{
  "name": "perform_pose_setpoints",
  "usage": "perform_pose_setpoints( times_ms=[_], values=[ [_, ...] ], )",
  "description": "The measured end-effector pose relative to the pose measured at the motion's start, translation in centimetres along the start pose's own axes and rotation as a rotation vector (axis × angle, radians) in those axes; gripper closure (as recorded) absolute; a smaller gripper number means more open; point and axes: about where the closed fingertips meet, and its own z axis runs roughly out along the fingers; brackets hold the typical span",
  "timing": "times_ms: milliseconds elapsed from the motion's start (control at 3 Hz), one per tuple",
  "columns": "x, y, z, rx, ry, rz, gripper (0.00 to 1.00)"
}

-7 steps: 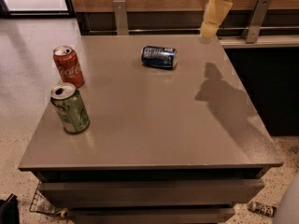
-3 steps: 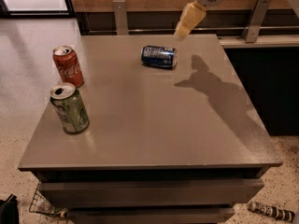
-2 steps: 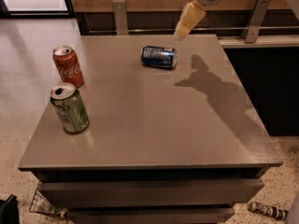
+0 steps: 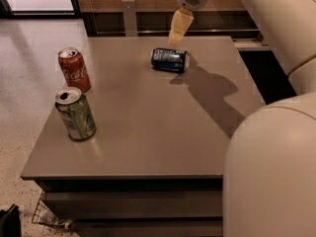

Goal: Place pepsi can upright

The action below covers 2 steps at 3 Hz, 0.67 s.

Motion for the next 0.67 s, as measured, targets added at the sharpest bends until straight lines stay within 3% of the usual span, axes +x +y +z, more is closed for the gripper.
perform_pose_setpoints(
  times_ms=[667],
  values=[
    [-0.2, 1.6, 3.9, -0.118, 0.137, -0.07, 0.0]
  ],
)
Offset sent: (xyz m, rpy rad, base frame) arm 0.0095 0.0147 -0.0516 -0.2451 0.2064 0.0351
